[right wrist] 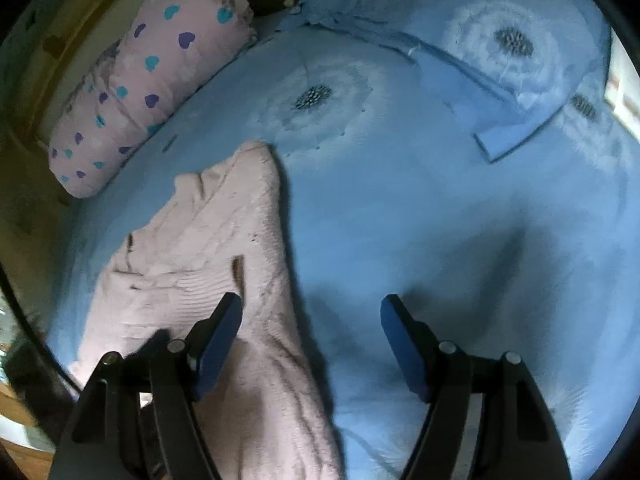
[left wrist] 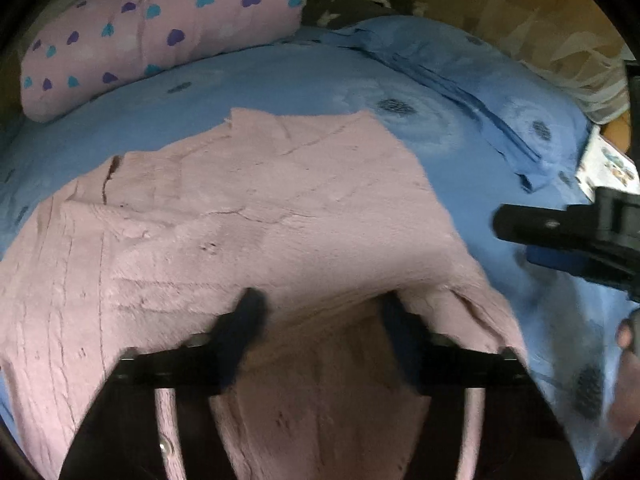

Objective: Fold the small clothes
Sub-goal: 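Grasp the other sleeve cuff with the left tool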

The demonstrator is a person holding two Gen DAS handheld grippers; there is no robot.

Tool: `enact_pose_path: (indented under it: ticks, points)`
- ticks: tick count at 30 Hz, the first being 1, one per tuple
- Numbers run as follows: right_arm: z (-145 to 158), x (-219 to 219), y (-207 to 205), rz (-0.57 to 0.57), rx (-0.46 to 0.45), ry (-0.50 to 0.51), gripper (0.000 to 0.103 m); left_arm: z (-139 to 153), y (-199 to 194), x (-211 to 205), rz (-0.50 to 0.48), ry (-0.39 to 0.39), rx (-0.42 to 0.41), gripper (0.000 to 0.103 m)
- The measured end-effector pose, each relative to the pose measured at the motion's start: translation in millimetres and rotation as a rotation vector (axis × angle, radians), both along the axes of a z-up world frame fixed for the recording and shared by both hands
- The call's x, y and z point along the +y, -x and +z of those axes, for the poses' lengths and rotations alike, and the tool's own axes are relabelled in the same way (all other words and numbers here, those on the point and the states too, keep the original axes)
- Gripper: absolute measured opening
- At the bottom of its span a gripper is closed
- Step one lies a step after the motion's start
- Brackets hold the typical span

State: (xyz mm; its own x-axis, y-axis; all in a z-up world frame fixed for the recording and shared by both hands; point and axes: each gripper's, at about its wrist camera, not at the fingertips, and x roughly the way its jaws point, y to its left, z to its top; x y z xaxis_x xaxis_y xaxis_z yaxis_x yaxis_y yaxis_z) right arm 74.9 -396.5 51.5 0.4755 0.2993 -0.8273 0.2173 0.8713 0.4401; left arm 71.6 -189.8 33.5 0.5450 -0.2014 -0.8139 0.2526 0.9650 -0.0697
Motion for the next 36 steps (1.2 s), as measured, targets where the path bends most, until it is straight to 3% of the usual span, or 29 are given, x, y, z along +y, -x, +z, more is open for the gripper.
enact_pose_path:
  ticks: [1, 3, 6, 16, 24, 30, 36]
  points:
    - [0, 1, 0, 0.0, 0.002, -0.004, 0.075, -1, -1, 2, 0.007, 0.01, -0.002, 0.021]
    - [-1, 3, -1, 0.004, 0.004, 0.005, 0.075, -1, -6, 10, 0.026, 0.056, 0.005, 0.008]
    - [1, 4, -2, 0.004, -0.003, 0.018, 0.075, 3, -6, 24, 0.067, 0.133, 0.006, 0.001]
    - [4, 1, -2, -0.018, -0.02, 0.014, 0.075, 40, 8, 65, 0.206, 0.175, -0.12, 0.0]
    - [3, 4, -2, 0.008, -0.03, -0.002, 0.075, 72, 27, 146, 0.42, 0.152, -0.227, 0.0]
    - [0, 14, -3, 0.045, -0.025, 0.036, 0.076, 50, 32, 204, 0.564, 0.14, -0.17, 0.0]
    - [-4, 19, -5, 0.065, -0.012, 0.049, 0.076, 16, 38, 236, 0.64, 0.08, -0.048, 0.002]
